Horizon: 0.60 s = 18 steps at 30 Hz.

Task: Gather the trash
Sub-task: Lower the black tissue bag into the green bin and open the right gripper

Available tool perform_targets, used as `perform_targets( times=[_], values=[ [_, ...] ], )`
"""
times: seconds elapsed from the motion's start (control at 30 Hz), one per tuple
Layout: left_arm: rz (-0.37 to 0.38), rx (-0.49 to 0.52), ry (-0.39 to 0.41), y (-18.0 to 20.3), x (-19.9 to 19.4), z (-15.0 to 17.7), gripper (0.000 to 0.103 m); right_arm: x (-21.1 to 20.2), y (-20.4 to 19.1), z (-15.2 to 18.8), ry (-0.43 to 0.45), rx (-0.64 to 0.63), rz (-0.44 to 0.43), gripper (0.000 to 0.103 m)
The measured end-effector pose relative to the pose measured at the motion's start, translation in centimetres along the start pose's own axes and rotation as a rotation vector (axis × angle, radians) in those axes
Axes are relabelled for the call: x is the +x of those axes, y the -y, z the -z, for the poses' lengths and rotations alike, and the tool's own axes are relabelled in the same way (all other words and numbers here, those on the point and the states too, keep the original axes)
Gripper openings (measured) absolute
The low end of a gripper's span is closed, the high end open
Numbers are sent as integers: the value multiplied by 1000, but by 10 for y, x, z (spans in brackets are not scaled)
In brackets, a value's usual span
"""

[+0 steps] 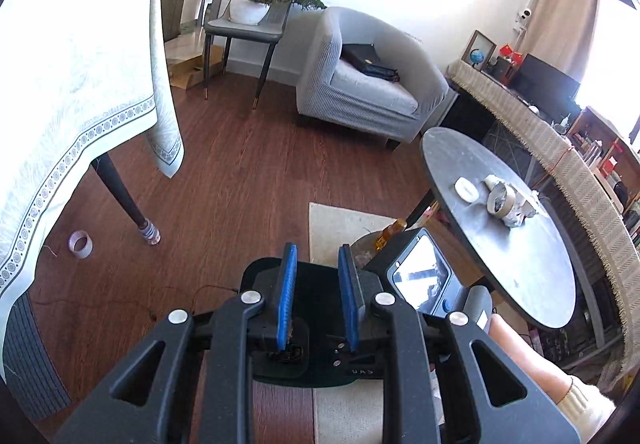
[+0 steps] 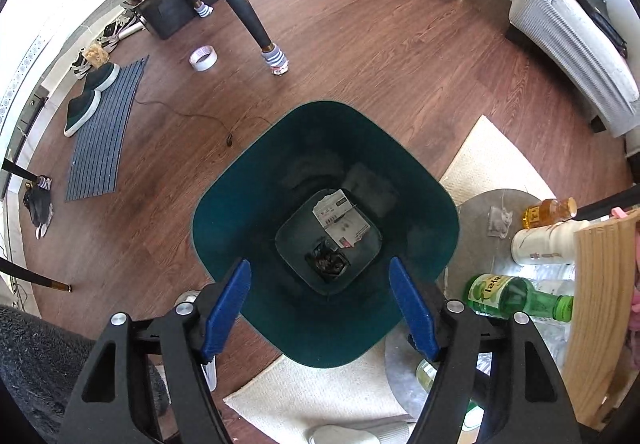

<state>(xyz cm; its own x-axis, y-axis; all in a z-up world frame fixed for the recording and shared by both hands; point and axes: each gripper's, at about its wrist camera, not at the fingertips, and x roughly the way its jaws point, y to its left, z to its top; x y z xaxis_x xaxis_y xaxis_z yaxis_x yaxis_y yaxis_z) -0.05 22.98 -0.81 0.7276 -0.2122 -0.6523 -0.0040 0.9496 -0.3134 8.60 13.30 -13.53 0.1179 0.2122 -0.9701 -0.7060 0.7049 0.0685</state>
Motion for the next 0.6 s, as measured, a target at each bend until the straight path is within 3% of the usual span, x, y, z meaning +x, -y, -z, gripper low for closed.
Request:
perform_targets(
  times=[0.37, 0.6],
  values=[
    [16, 65, 89, 27, -15, -11, 22, -55, -1, -1, 166, -34, -24, 72],
    [37, 101, 125, 51, -17, -15, 22, -96, 9, 2, 282, -16, -5, 59]
  ],
)
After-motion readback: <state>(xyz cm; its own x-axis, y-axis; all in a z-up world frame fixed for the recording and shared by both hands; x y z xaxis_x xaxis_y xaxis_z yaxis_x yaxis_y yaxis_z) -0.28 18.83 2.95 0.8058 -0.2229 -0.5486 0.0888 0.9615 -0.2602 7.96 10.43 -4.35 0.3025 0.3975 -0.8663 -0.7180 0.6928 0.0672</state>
